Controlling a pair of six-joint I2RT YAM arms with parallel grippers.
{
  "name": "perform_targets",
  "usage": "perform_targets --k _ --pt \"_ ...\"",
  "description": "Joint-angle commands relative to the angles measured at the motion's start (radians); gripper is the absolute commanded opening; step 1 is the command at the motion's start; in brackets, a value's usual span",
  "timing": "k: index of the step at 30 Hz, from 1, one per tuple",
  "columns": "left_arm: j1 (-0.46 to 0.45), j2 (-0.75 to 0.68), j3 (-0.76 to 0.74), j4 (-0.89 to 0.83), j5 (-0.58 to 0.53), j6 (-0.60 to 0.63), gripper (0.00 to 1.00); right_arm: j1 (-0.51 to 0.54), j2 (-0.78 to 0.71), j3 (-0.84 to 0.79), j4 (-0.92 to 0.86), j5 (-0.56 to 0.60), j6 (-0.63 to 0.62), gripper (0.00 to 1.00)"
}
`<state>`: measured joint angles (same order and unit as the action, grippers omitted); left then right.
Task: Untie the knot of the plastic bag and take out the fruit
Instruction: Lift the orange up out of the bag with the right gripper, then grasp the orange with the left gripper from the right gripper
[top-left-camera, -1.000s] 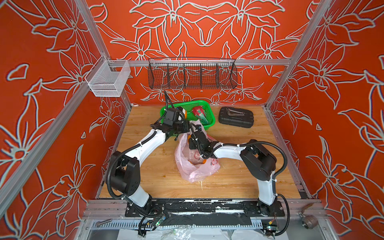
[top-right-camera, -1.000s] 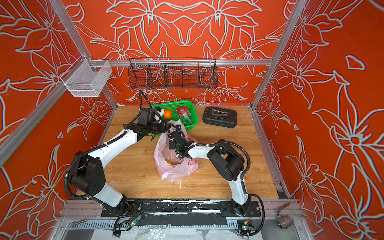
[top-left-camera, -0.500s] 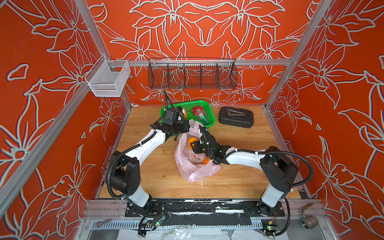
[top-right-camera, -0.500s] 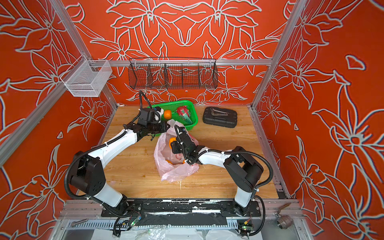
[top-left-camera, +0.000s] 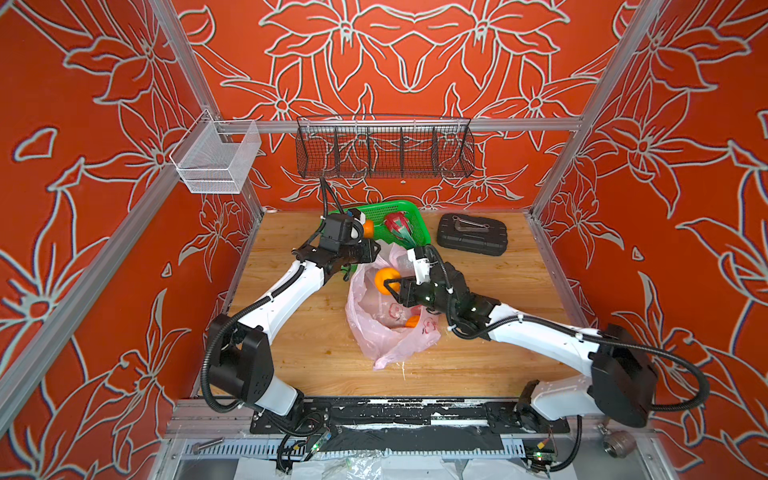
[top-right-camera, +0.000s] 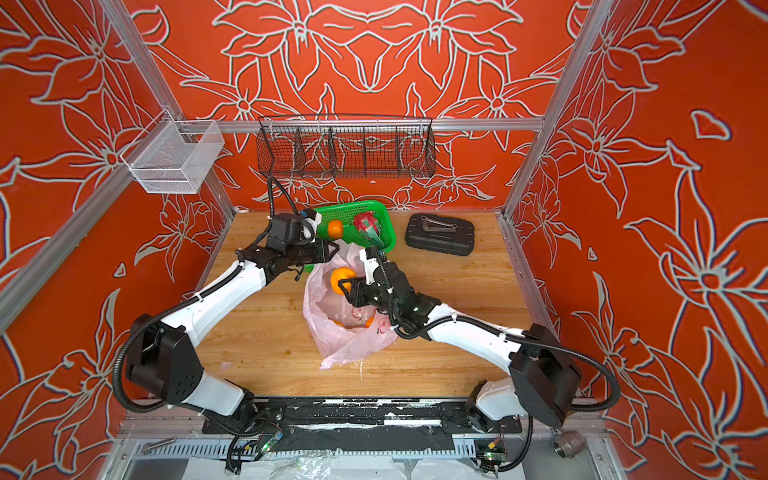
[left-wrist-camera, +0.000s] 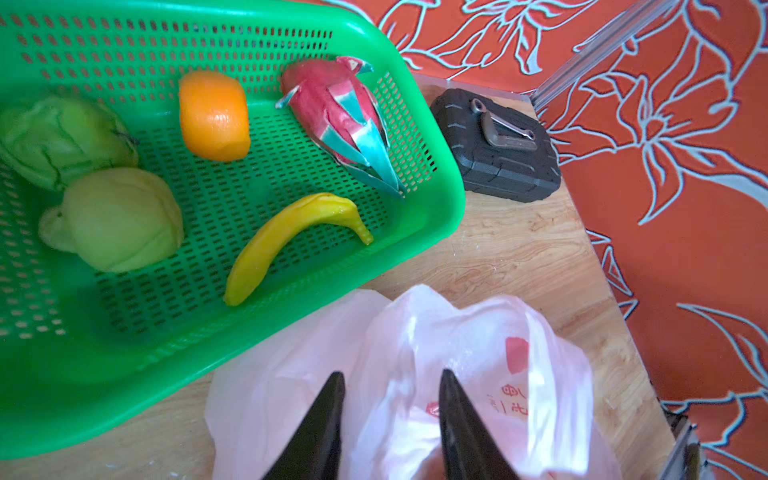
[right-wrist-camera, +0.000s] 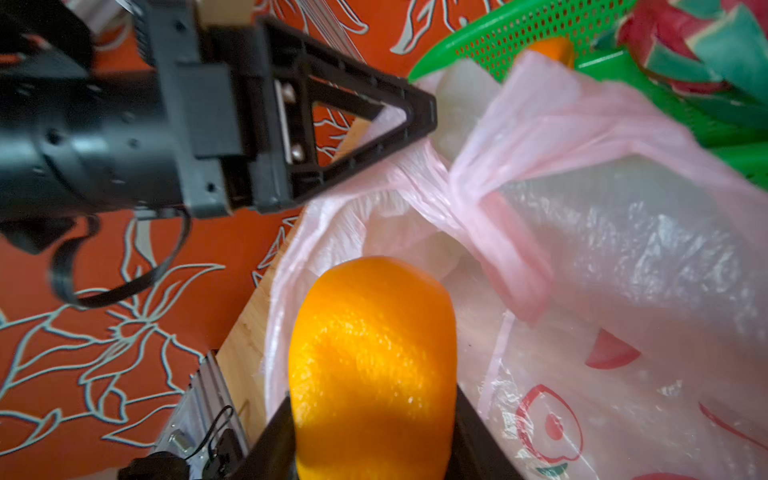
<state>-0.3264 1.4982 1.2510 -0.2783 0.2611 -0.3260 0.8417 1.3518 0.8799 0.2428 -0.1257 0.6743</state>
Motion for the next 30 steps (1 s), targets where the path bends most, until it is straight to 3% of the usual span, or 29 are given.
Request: perform_targets --k 1,9,17,22,30 --pt "0.003 -0.072 0.002 0.029 0.011 0.061 0.44 -0.016 -0.067 0.027 -0.055 -0.030 -0.014 0.45" --pt "0.003 -0.231 -0.105 0.244 0.141 0.236 0.51 -0.128 -0.145 0.082 -0.053 -0.094 0.030 0.46" --pt "-0.023 -0.297 -0.170 0.332 0.389 0.571 0.60 -0.274 -0.122 0.103 0.046 -0.271 0.124 0.46" --pt "-0.074 -0.292 -0.166 0.313 0.444 0.770 0.75 -0.331 -0.107 0.100 0.114 -0.406 0.197 0.45" --pt "-0.110 -0.188 -0.087 0.343 0.454 0.810 0.89 -0.343 -0.083 0.102 0.166 -0.538 0.237 0.45"
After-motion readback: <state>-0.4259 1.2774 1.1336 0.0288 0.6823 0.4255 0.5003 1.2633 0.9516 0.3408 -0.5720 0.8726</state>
